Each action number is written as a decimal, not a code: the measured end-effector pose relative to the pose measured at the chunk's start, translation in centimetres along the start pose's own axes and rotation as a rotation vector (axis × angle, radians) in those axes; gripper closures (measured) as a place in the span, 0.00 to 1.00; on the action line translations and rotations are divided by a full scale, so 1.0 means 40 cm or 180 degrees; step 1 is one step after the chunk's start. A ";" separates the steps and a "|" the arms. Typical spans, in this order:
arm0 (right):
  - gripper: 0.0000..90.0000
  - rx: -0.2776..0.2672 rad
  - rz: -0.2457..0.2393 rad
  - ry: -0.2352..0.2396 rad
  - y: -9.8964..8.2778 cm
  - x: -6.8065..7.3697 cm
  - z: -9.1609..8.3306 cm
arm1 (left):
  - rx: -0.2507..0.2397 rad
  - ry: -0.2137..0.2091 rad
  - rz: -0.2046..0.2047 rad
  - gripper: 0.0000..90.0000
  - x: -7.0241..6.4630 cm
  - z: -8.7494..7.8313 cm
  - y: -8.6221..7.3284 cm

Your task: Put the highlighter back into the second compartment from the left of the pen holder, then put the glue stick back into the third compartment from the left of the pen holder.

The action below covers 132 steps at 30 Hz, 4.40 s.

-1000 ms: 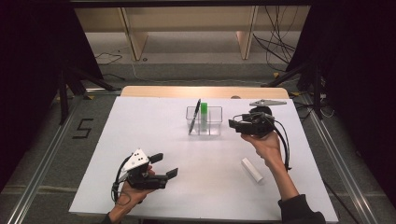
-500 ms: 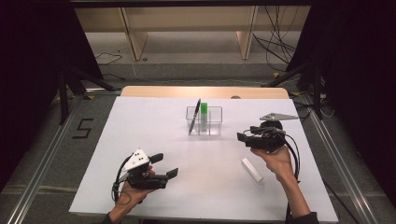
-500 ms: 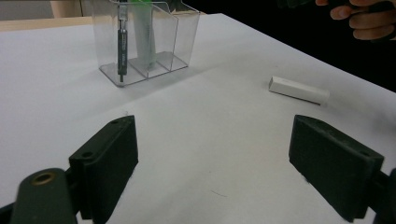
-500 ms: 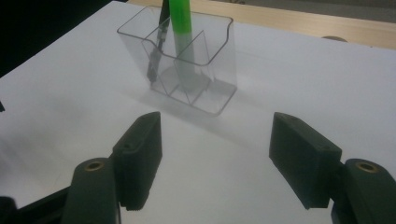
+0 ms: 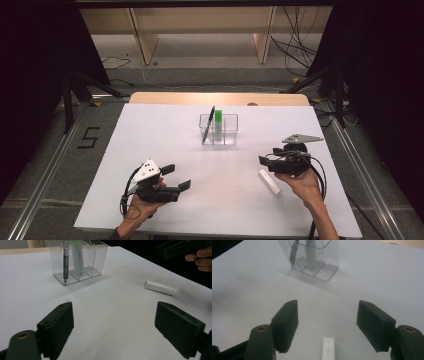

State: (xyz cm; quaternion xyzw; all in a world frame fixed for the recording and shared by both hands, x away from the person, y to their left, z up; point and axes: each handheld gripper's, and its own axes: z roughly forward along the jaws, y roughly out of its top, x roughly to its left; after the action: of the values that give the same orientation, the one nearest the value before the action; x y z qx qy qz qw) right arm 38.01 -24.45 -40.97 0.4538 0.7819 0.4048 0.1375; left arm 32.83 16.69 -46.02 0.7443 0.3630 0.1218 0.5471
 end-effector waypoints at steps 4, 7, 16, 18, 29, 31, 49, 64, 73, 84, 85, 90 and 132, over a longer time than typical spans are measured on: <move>0.38 0.0061 -0.0048 -0.0026 -0.012 0.003 -0.005 | -0.0015 0.0005 -0.0007 0.17 0.001 -0.001 0.000; 0.36 0.0140 -0.0087 -0.0077 -0.025 0.003 -0.005 | -0.0034 -0.0003 -0.0001 0.17 0.000 -0.001 0.001; 0.28 0.0328 -0.0117 -0.0066 -0.040 -0.001 0.001 | -0.0036 0.0007 -0.0003 0.17 -0.001 0.000 0.001; 0.27 0.0394 -0.0158 -0.0072 -0.042 0.000 0.002 | -0.0033 0.0007 -0.0001 0.17 -0.001 0.001 0.001; 0.23 0.0757 -0.0258 -0.0138 -0.062 0.005 0.022 | -0.0037 0.0000 -0.0021 0.17 0.000 -0.001 0.000; 0.23 0.0816 -0.0268 -0.0146 -0.065 0.008 0.025 | -0.0022 0.0000 0.0001 0.17 0.000 -0.001 0.000; 0.23 0.1214 -0.0327 -0.0146 -0.097 0.018 0.042 | -0.0002 -0.0006 0.0007 0.17 -0.003 0.000 -0.001; 0.41 0.1449 -0.0295 -0.0235 -0.121 0.009 0.040 | 0.0027 -0.0012 0.0098 0.17 -0.009 0.003 -0.001; 0.57 0.1517 -0.0417 -0.0210 -0.129 0.018 0.052 | 0.0028 -0.0011 0.0098 0.17 -0.011 0.001 -0.002; 0.72 0.1502 -0.0480 -0.0276 -0.132 0.023 0.049 | 0.0034 -0.0006 0.0101 0.17 -0.010 0.001 -0.003; 0.73 0.1502 -0.0474 -0.0287 -0.132 0.024 0.049 | 0.0034 -0.0006 0.0099 0.17 -0.011 0.001 -0.003; 0.74 0.1497 -0.0460 -0.0312 -0.133 0.024 0.050 | 0.0030 -0.0008 0.0099 0.17 -0.012 0.001 -0.003; 0.75 0.0306 -0.2043 -0.0660 -0.109 0.194 0.019 | 0.0074 0.0006 0.0089 0.17 -0.006 0.002 -0.004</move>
State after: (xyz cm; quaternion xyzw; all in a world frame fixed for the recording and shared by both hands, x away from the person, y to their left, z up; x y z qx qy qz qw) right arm 31.57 -18.82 -43.58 0.2292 0.8849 0.2553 0.3151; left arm 32.66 16.48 -46.14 0.7555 0.3545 0.1259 0.5364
